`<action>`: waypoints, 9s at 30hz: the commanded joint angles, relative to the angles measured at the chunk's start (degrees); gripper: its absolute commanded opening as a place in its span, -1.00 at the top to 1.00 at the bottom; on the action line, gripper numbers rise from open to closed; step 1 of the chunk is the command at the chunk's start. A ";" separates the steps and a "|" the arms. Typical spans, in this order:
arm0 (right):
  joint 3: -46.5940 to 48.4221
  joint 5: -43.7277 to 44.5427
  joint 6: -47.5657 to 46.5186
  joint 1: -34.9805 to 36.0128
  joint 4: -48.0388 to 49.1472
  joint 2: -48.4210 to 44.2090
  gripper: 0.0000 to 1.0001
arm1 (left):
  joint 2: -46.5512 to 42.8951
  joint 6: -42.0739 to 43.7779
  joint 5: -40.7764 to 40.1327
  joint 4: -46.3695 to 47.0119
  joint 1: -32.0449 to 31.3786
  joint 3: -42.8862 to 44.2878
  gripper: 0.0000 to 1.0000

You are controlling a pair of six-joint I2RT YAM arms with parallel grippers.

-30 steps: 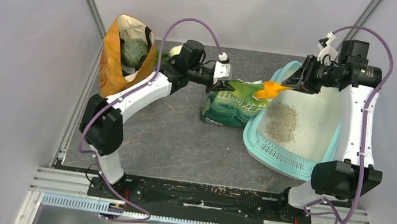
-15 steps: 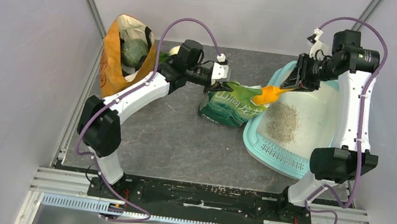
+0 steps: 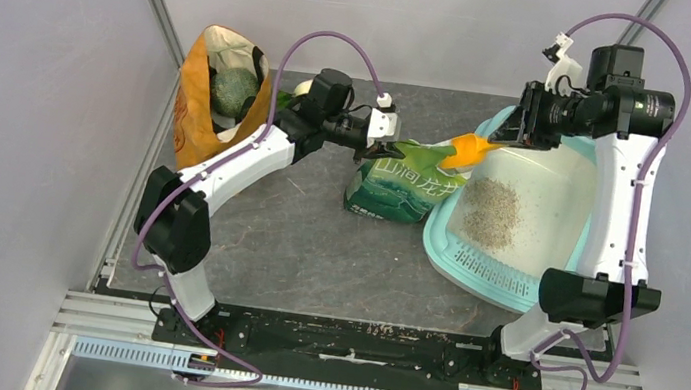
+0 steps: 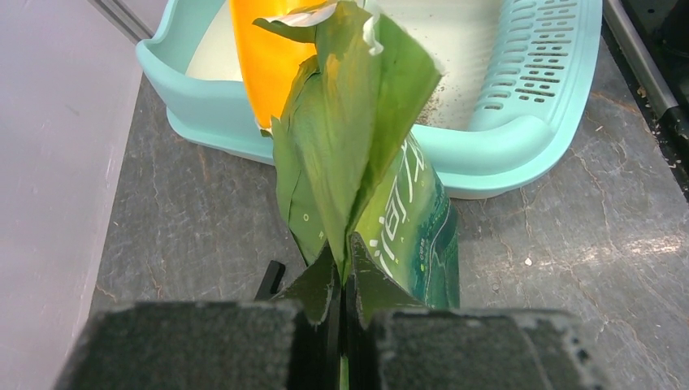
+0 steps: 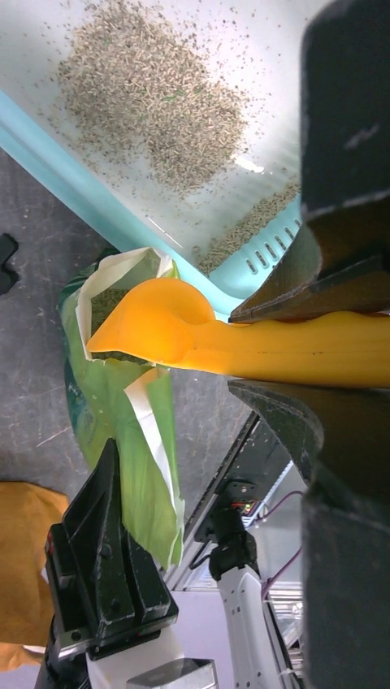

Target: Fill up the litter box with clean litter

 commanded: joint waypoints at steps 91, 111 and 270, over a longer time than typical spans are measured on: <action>-70.21 -33.21 34.55 -15.80 64.08 -23.24 1.00 | 6.38 -16.10 3.98 14.78 1.31 9.60 0.96; -69.76 -39.64 31.45 -28.69 55.26 -27.59 1.00 | 7.02 -16.48 3.41 14.45 1.31 9.70 0.96; -52.20 -23.18 30.09 9.32 60.41 -6.41 1.00 | -2.62 3.86 3.02 9.85 -1.68 -1.39 0.96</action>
